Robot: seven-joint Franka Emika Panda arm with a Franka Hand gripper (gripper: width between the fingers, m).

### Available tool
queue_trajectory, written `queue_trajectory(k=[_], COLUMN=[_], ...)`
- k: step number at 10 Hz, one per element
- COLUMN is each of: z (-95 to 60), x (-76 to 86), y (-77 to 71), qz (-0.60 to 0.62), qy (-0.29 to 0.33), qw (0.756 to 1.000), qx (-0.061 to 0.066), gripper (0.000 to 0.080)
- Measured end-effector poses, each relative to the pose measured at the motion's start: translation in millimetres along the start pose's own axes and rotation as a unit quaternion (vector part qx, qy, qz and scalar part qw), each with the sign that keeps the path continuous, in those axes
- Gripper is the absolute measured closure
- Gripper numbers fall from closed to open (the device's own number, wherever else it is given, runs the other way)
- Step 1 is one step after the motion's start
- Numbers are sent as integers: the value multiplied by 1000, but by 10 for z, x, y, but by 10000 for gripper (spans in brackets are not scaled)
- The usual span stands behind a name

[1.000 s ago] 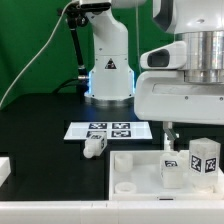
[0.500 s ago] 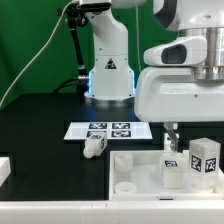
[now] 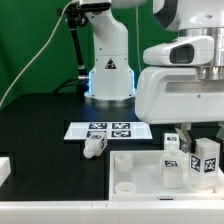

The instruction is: Assemble one leg

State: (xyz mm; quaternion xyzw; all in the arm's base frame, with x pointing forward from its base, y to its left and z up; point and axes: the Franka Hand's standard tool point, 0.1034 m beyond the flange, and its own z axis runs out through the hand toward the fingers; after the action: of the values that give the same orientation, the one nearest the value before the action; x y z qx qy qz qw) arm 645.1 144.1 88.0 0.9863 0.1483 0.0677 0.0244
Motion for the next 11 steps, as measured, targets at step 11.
queue_trajectory(k=[11], z=[26], x=[14], y=[47], qz=[453], qy=[18], qw=[891], qx=[30], gripper=[515])
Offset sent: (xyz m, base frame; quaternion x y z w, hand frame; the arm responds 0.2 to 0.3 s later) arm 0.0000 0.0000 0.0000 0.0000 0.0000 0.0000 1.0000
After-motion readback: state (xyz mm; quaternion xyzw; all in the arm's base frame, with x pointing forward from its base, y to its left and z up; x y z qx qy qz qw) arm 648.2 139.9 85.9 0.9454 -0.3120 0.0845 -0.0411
